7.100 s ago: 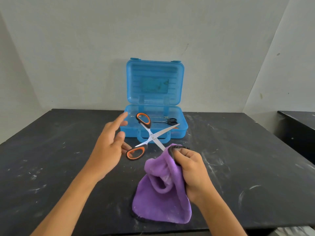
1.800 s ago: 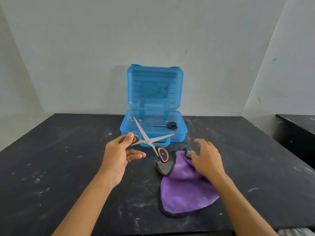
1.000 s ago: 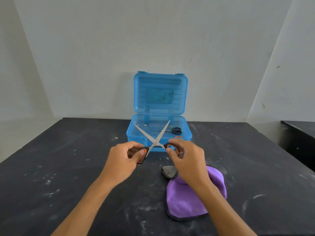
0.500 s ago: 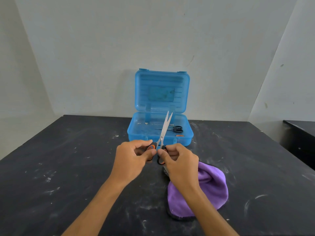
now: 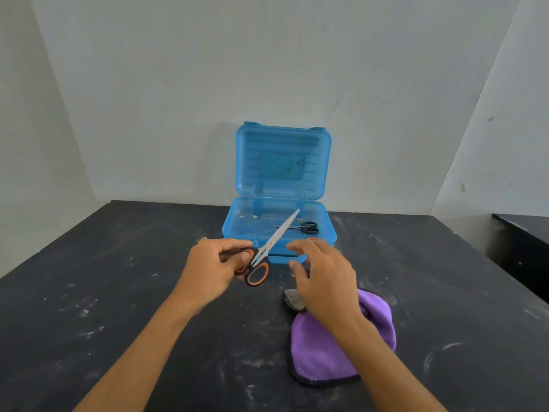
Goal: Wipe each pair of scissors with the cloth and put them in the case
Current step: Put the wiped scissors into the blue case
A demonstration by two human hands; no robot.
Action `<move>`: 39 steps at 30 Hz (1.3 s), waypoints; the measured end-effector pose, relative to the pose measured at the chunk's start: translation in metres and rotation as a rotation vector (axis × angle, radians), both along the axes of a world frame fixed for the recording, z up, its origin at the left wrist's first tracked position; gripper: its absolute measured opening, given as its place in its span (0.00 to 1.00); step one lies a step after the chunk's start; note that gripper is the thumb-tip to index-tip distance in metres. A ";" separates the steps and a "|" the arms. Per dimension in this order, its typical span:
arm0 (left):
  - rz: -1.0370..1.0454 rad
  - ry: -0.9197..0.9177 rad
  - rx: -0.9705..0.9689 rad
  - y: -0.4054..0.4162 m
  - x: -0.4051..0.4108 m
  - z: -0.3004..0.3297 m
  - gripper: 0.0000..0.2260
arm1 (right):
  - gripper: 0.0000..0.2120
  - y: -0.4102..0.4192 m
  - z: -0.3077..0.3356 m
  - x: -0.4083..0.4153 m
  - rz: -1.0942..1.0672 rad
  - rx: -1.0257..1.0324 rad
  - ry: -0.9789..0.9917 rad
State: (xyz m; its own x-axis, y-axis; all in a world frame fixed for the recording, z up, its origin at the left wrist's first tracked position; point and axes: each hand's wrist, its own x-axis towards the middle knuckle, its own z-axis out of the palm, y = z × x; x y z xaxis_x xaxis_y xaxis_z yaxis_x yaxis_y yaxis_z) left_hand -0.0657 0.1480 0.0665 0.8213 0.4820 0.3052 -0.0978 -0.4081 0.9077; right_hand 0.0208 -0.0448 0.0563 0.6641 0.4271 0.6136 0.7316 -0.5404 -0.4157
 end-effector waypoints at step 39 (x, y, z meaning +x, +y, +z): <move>0.093 0.271 0.626 0.149 0.168 -0.027 0.26 | 0.08 0.147 -0.025 0.237 -0.022 -0.532 0.169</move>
State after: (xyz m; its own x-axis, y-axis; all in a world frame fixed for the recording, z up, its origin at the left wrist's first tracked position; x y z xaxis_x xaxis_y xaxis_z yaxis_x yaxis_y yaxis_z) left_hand 0.1019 0.2974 0.0392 0.8715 0.3542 0.3392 0.1601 -0.8593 0.4858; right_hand 0.2581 0.1020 0.0317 0.7468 0.6337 0.2017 0.6646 -0.7220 -0.1922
